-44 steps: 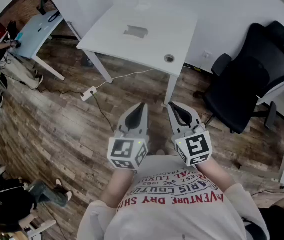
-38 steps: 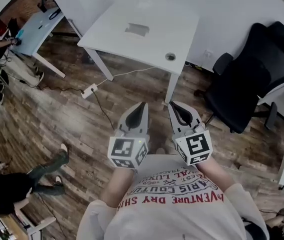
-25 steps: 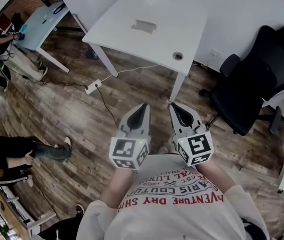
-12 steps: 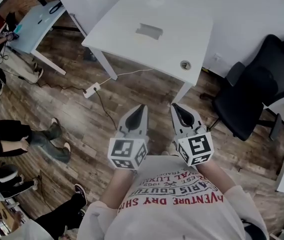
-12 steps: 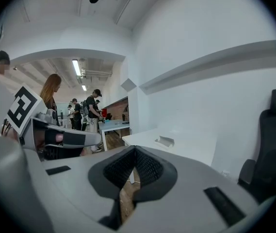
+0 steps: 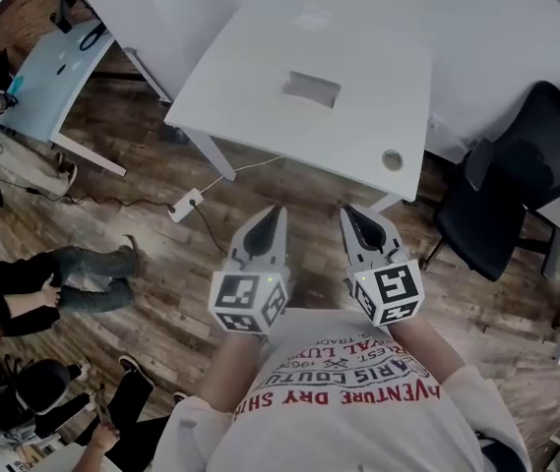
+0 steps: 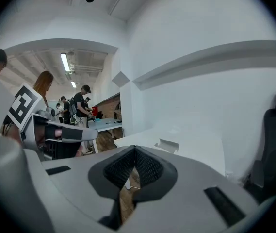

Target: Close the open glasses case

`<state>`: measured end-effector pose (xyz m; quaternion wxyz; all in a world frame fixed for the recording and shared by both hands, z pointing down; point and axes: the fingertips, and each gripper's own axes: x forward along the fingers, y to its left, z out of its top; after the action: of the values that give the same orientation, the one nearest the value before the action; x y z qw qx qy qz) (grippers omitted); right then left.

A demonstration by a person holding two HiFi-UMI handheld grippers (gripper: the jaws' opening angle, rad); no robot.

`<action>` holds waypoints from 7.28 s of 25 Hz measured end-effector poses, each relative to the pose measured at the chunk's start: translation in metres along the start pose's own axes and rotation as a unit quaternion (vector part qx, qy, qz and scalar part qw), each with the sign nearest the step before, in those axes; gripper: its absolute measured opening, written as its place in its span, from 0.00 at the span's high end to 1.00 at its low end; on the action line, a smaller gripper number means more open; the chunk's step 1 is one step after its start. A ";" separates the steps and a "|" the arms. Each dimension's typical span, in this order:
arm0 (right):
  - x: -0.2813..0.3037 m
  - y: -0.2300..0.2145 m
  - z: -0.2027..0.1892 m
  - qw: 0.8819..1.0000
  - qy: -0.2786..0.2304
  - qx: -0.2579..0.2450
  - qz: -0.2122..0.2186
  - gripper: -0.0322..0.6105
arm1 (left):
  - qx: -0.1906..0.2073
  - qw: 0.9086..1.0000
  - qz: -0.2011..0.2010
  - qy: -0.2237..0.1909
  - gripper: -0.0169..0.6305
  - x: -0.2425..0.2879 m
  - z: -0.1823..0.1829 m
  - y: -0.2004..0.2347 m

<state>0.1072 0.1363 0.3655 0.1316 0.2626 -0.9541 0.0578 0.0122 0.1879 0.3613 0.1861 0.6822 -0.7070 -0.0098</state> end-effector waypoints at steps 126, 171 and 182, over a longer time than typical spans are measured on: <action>0.345 -0.233 -0.100 0.933 0.192 0.192 -0.234 0.93 | 0.038 0.920 -0.176 0.349 0.98 0.386 -0.097 0.199; 0.291 -0.218 0.096 0.966 -0.019 0.066 -0.251 0.93 | 0.112 0.964 -0.239 0.020 0.98 0.382 0.173 0.138; 0.296 -0.206 0.091 0.967 -0.009 0.070 -0.243 0.93 | 0.124 0.961 -0.242 0.050 0.98 0.378 0.148 0.135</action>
<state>-0.0519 -0.2000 0.3697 0.1139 0.4957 -0.8564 0.0886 -0.1581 -0.2043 0.3540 0.1270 0.8501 -0.5066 0.0678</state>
